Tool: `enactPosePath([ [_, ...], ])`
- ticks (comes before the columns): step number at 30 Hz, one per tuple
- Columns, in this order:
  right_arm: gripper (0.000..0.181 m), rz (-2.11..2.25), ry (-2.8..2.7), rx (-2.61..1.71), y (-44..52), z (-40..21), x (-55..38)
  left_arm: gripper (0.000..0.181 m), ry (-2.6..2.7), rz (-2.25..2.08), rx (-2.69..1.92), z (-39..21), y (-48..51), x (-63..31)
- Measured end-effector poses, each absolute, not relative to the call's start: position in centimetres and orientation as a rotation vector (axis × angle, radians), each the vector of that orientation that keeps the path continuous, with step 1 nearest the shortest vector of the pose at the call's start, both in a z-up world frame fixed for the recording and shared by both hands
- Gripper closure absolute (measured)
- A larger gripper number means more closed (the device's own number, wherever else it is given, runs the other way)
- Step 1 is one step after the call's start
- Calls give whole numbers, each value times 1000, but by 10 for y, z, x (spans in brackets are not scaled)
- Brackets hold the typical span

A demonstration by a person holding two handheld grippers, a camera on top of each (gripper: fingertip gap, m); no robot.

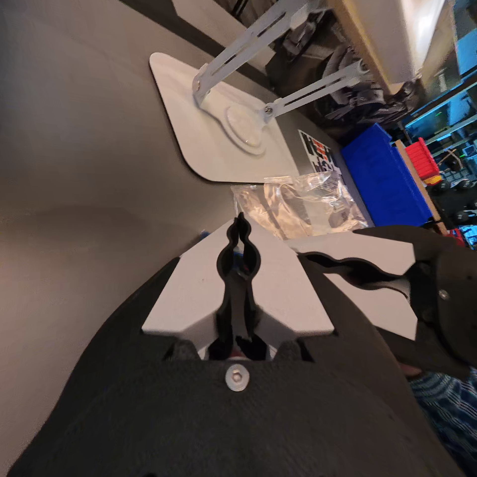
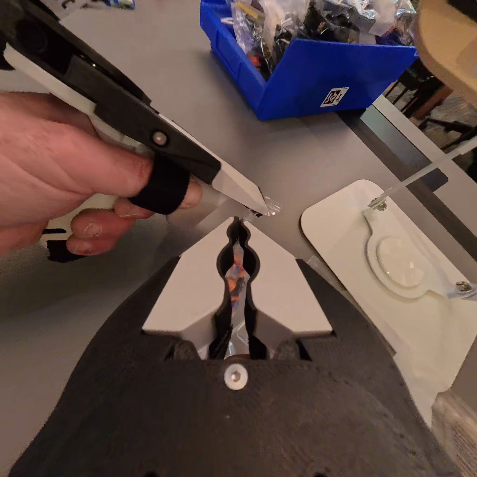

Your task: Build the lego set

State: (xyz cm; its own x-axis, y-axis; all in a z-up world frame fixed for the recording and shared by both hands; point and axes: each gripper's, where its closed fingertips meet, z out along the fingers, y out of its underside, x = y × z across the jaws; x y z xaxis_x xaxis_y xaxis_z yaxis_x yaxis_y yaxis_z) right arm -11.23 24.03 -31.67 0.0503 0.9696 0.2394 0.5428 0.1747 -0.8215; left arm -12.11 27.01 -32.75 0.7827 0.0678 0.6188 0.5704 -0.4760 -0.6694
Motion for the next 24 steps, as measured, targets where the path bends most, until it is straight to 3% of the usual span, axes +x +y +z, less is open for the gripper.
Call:
enactPosePath([
  [3,181,666,-1643,-1386,218,-316,-117,181,-599,-511,-2054,-357,267,-149],
  [8,181,595,-1707,-1366,206,-338,-124,181,-562,-552,-2059,-355,274,-142],
  [16,181,900,-1650,-1455,214,-304,-113,178,-512,-591,-1962,-331,261,-163],
  [20,181,1222,-1596,-1534,215,-269,-107,152,-379,-652,-1940,-307,252,-160],
  [22,181,1373,-1600,-1581,217,-261,-102,122,-347,-681,-2016,-314,245,-157],
  [24,181,1492,-1589,-1623,221,-259,-98,106,-298,-707,-2070,-318,236,-154],
])
